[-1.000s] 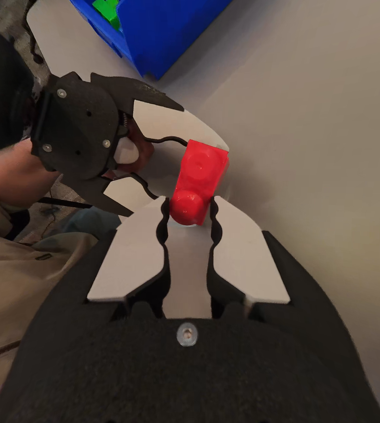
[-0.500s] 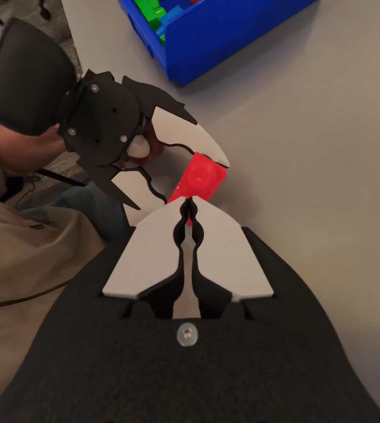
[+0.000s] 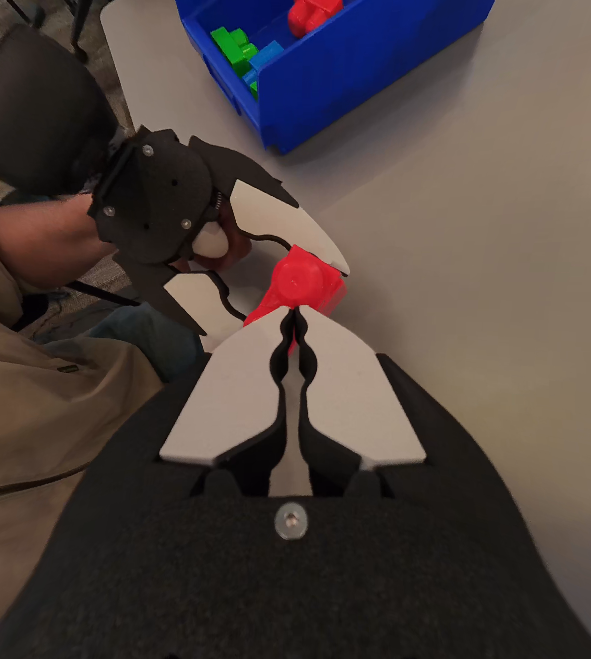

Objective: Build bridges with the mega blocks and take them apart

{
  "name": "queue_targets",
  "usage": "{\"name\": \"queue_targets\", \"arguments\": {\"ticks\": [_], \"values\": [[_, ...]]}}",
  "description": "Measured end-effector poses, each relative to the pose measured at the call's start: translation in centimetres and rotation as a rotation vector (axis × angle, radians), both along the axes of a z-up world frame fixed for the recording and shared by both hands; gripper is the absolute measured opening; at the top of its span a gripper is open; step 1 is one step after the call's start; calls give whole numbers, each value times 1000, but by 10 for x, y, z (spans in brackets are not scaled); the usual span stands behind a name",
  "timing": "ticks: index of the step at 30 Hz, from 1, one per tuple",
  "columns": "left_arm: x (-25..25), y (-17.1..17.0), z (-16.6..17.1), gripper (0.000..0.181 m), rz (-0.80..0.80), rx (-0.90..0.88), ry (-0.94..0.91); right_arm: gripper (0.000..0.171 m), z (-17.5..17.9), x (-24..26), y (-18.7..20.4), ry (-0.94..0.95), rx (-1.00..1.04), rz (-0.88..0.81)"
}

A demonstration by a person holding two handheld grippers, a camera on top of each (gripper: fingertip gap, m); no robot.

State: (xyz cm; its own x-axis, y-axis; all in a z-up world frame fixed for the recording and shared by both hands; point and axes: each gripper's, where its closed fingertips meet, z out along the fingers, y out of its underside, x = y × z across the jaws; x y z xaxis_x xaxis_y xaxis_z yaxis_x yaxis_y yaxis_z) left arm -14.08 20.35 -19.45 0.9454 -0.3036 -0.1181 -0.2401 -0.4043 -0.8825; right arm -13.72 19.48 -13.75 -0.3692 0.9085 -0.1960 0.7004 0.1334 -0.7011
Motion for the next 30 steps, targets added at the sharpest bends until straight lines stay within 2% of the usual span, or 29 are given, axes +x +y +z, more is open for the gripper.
{"name": "queue_targets", "arguments": {"ticks": [6, 12, 15, 20, 22, 26, 30], "values": [[-17, 2, 16, 76, 30, 35, -156, 2, 9, 8, 18, 249, 65, -73], [-31, 4, 40, 75, 71, 85, -190, 45, -31, 10, 2, 370, 116, -169], [-26, 7, 51, 75, 75, 103, -214, 46, -44, -4, -10, 407, 200, -236], [-18, 10, 60, 76, 83, 107, -246, 38, -29, -19, -16, 532, 187, -323], [-16, 7, 64, 75, 72, 99, -285, 24, -27, -19, -16, 547, 153, -325], [-14, 5, 65, 75, 72, 102, -298, 19, -27, -19, -13, 550, 160, -313], [-11, 1, 67, 75, 56, 109, -304, 4, -27, -14, -8, 549, 156, -307]]}}
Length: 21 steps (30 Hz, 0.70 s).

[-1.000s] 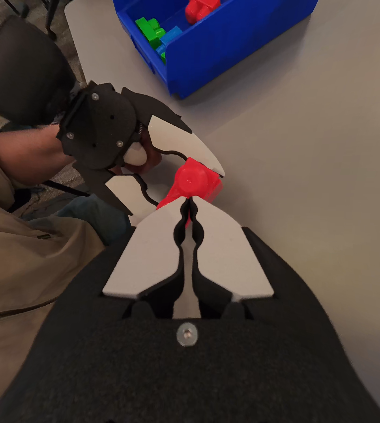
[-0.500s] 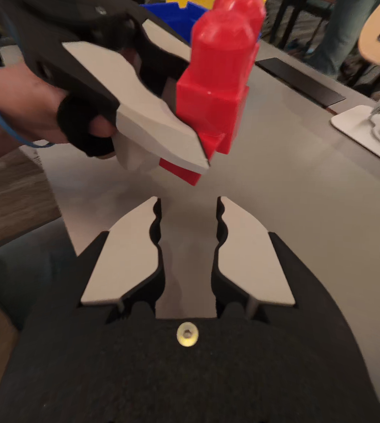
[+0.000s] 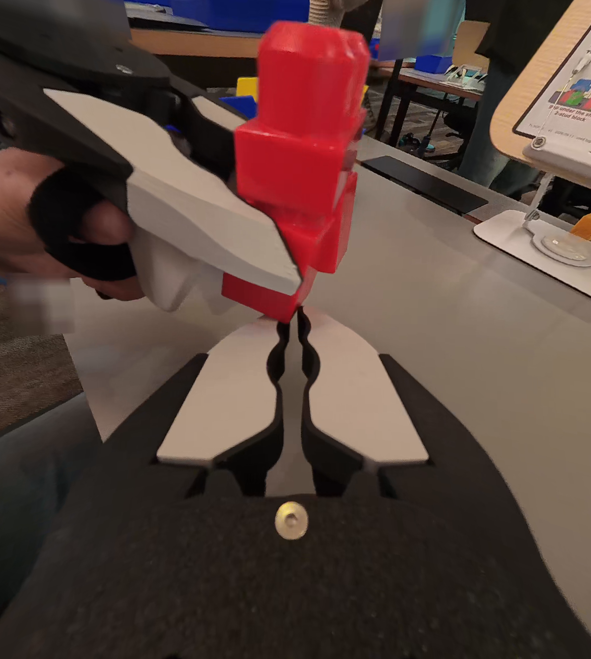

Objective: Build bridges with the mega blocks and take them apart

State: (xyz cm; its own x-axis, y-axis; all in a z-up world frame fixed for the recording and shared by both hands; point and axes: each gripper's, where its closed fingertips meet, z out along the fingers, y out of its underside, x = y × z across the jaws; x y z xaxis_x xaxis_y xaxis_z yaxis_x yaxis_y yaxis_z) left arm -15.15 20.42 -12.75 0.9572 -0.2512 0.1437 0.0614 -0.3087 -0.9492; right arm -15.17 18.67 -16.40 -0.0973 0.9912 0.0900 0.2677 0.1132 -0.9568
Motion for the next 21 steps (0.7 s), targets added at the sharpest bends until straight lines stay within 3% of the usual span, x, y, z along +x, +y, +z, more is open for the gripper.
{"name": "queue_targets", "arguments": {"ticks": [12, 16, 21], "values": [[5, -5, -6, 75, -40, -7, 50, 0, -5, 6, -2, -46, -46, 75], [5, -15, -6, 75, -87, 18, 59, 7, -12, 19, 11, -115, -92, 121], [1, -26, -9, 75, -132, 35, 99, 32, -5, 34, 10, -197, -416, 281]]}}
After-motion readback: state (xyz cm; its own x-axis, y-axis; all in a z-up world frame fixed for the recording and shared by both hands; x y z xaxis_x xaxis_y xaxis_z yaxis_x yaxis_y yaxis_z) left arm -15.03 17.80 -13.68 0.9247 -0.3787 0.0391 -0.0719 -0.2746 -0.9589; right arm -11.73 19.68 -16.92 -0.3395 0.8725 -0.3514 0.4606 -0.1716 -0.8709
